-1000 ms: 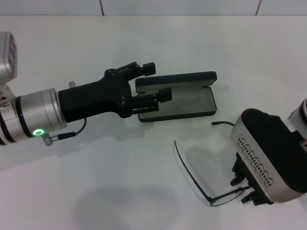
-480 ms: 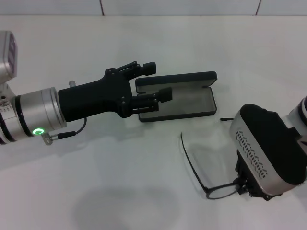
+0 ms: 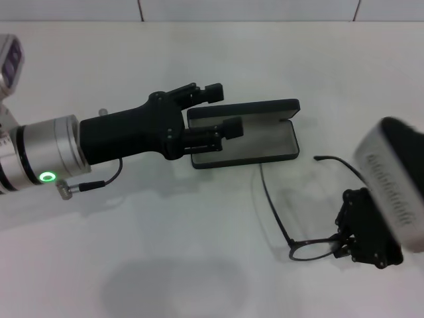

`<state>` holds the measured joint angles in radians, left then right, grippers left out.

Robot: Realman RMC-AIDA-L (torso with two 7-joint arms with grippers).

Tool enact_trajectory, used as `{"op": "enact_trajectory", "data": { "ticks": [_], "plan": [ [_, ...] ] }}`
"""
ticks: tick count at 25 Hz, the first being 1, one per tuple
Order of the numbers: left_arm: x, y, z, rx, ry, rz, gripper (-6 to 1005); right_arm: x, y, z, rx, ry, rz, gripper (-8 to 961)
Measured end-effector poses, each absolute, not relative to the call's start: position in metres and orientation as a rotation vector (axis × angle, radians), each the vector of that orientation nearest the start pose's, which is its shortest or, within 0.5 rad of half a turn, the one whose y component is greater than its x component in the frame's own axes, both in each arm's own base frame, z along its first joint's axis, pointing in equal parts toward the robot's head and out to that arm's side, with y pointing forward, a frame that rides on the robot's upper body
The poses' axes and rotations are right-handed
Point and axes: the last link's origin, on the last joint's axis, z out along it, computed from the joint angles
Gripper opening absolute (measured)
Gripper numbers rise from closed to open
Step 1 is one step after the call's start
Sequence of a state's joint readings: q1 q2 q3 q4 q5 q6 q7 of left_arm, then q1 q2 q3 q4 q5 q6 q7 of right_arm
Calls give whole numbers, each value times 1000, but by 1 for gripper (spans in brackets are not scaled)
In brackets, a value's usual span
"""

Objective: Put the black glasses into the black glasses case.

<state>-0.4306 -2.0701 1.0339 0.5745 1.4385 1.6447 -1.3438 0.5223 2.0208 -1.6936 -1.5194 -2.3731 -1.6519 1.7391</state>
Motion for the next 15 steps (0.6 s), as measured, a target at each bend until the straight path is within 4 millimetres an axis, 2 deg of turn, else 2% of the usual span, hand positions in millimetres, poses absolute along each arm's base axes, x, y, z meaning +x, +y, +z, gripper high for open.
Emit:
{"op": "enact_trajectory", "data": {
  "ticks": [5,7,12,15],
  "plan": [
    [-217,292,4,-2733,-583,-1374,876,159,282,-6,-3100,-631,-247,116],
    [-213,285,11,-2765,-548,-1449,875,164,279,-3,-3083,-640,-78,116],
    [-202,285,20,-2817,-569,-1541,874,185,270,-6,-2957,-650,410,115],
    [-197,288,17,-2853,-622,-1539,874,196,268,-13,-2872,-657,616,115]
  ]
}}
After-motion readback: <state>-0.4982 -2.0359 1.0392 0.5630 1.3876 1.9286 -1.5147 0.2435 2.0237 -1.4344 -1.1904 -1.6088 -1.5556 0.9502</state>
